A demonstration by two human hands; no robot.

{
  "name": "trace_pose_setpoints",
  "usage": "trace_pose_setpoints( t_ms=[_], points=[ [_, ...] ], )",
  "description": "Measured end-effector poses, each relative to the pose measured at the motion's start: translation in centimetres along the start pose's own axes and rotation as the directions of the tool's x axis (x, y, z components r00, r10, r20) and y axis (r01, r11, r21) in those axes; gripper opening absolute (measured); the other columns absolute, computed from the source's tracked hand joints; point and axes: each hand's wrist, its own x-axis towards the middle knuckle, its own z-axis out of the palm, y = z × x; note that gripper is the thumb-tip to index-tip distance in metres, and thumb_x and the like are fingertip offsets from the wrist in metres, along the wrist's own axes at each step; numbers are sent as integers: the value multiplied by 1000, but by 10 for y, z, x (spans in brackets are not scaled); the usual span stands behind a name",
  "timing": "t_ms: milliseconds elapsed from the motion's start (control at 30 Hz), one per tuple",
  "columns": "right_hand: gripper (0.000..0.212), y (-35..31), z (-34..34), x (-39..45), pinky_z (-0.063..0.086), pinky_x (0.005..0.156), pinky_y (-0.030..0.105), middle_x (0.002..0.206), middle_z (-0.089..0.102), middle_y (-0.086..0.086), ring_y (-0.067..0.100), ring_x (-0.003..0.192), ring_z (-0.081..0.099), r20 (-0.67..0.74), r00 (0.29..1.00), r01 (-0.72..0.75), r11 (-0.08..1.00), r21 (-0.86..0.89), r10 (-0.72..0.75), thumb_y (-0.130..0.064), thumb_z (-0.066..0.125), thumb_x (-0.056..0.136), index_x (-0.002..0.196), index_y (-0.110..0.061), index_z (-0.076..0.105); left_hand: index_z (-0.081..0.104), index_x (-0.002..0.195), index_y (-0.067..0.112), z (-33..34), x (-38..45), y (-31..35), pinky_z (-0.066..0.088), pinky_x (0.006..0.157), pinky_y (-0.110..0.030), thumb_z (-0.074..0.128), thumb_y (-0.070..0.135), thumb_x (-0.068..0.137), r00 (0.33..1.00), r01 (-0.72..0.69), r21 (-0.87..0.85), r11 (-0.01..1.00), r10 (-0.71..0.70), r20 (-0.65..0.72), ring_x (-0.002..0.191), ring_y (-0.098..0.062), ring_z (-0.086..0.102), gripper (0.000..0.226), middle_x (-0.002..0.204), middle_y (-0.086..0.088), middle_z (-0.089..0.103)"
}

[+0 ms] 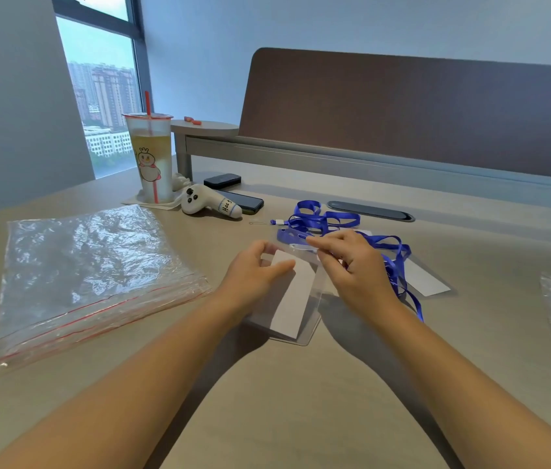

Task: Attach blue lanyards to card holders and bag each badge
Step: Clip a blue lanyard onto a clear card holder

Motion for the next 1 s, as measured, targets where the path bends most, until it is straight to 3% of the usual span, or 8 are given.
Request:
trace_pose_setpoints(
  t_ms=[133,233,367,467,567,700,800,1000],
  points=[
    [30,-2,1,0,42,85,21,102,56,-3,10,96,47,-20,999,-40,998,47,41,0,45,90,115,-8,60,52,110,13,2,-1,0,46,69,-30,46,31,91,1000,-4,-33,999,3,-28,103,-30,56,27,112,-14,58],
    [17,-3,2,0,42,74,13,100,62,8,13,91,50,-57,997,-53,998,44,55,-3,49,88,101,-4,60,54,100,15,3,-2,1,42,64,-23,45,32,92,1000,-5,-52,999,5,-14,98,-25,54,21,103,-9,56],
    [15,-3,3,-1,37,78,21,96,68,18,29,92,57,-37,990,126,980,-154,-133,-3,60,79,91,2,68,53,75,19,4,-3,2,39,64,-23,46,32,91,1000,-19,-108,994,21,16,89,-25,53,22,89,-10,57],
    [23,-4,4,-2,34,75,17,95,68,18,33,91,60,38,984,179,960,-215,-175,-11,59,75,90,1,70,53,70,16,3,-3,1,40,66,-29,45,32,92,1000,-11,-132,991,10,-10,83,-27,51,29,85,-15,56],
    [24,-5,5,-3,38,75,24,98,67,18,33,93,60,78,974,227,946,-231,-214,-12,59,75,93,-2,71,56,70,11,0,-1,0,42,72,-35,46,29,92,999,-12,-158,987,7,-31,79,-28,52,30,84,-19,57],
    [31,-7,4,-2,32,82,10,118,56,10,12,103,47,119,986,134,983,-127,-119,-12,63,82,113,-8,63,56,72,9,-5,3,-3,38,59,-26,45,28,93,995,-61,-110,992,51,-87,67,-20,51,30,73,-13,58],
    [34,-10,1,3,38,81,16,106,53,2,6,92,44,111,993,-22,997,-74,30,-15,64,82,114,-11,55,50,66,13,-11,6,-4,36,58,-26,46,25,93,981,-110,-85,990,94,-168,64,-18,50,30,67,-9,55],
    [9,-22,-14,9,48,75,28,73,56,-3,9,69,53,332,915,-279,954,109,230,-15,60,84,79,-21,57,44,68,21,-23,8,-2,34,53,-21,43,24,94,959,-156,-19,988,147,-241,64,-12,49,26,66,0,51]
  ],
)
